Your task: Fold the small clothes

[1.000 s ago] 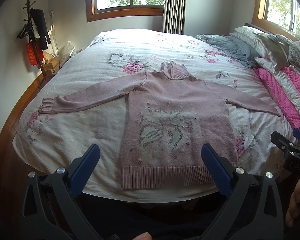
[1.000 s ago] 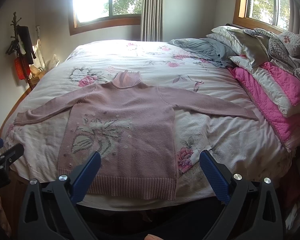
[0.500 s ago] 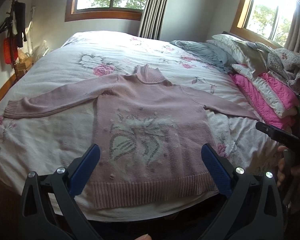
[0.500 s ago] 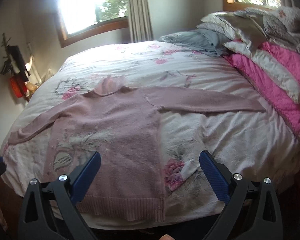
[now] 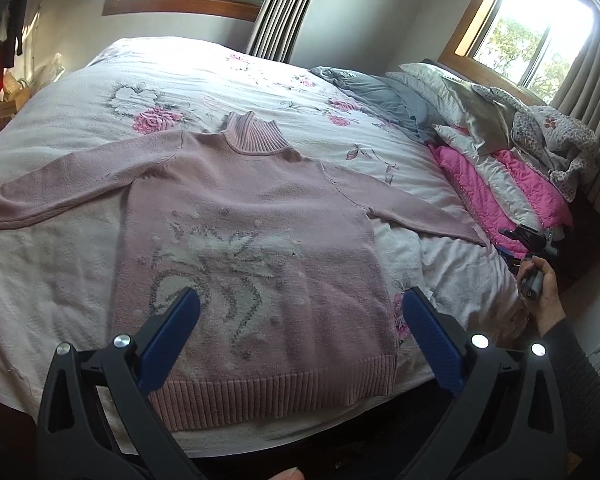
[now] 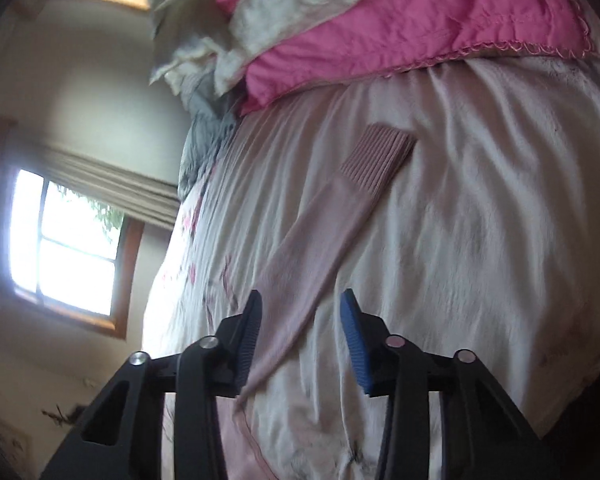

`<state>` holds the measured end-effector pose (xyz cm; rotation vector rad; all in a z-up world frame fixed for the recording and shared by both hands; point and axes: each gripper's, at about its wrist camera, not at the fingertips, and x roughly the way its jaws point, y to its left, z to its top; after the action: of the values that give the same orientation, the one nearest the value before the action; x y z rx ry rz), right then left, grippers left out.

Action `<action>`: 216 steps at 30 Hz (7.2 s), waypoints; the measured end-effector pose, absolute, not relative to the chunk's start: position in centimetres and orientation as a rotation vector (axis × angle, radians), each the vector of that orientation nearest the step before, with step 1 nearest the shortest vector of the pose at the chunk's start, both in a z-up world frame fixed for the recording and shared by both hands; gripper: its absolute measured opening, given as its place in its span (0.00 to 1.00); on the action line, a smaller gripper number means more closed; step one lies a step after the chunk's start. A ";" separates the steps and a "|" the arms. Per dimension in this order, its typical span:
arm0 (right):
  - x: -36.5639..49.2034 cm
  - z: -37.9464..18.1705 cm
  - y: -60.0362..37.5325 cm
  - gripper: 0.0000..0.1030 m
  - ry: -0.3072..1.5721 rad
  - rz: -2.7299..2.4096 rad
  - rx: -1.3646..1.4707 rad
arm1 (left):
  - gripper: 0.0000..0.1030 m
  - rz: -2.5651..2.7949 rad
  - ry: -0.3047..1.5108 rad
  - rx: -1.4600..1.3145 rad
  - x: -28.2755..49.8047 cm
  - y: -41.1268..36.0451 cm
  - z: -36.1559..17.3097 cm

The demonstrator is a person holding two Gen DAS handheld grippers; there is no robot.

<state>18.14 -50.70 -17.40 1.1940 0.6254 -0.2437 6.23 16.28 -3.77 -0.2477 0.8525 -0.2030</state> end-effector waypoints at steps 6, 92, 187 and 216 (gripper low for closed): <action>21.1 -23.2 -58.6 0.35 0.585 -0.328 1.401 | 0.97 -0.208 0.896 -0.248 8.4 14.6 -4.3; 17.3 -23.4 -15.5 0.43 0.970 0.140 0.541 | 0.97 -0.533 1.430 -0.911 43.5 7.4 -26.4; 9.7 -19.9 -9.0 0.44 0.993 0.194 0.574 | 0.47 0.013 1.123 -0.701 37.5 40.2 -16.7; 8.5 -18.8 -4.4 0.48 1.009 0.259 0.517 | 0.11 0.514 0.600 -1.240 7.0 73.4 -13.6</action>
<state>8.50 -4.41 -18.83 0.5169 1.0089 0.2591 6.97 73.39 -13.64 -1.2404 0.6003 0.5139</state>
